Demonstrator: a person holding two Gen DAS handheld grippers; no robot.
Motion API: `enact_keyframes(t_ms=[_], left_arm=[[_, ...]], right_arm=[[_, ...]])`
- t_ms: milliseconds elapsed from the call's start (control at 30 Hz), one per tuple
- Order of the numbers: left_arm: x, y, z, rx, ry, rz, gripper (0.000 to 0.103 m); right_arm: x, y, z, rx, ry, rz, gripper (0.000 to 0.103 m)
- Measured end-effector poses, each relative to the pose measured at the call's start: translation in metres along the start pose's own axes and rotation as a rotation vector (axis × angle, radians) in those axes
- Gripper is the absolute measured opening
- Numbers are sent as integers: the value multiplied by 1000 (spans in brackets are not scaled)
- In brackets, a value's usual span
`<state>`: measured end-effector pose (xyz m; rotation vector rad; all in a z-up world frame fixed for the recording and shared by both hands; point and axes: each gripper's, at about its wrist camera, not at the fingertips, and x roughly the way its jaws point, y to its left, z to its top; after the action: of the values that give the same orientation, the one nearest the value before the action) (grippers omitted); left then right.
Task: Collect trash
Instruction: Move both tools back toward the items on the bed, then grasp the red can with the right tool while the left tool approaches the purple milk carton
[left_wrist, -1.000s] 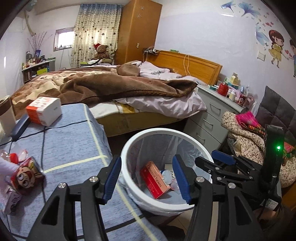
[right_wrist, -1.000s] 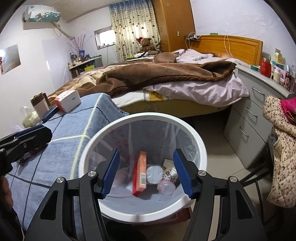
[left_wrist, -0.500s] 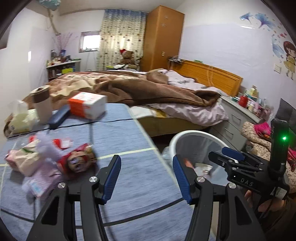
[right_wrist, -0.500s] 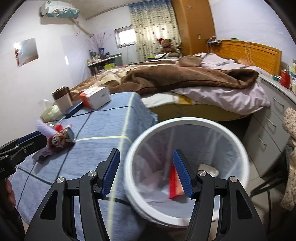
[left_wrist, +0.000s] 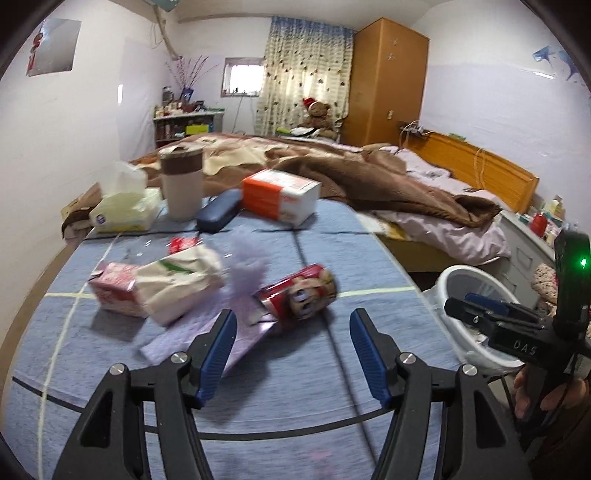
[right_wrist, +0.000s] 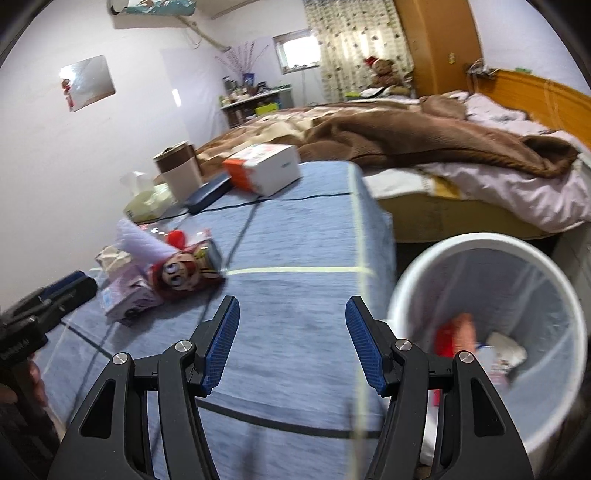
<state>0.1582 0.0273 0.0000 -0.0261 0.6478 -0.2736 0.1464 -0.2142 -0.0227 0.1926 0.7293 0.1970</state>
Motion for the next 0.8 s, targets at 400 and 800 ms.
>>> enact_keyframes(t_ms=[400, 800], left_arm=[[26, 36, -10, 11, 82, 19, 67], [48, 40, -5, 89, 124, 26, 71]], right_arm=[[52, 40, 12, 26, 109, 102, 61], [92, 59, 31, 119, 190, 188, 62]])
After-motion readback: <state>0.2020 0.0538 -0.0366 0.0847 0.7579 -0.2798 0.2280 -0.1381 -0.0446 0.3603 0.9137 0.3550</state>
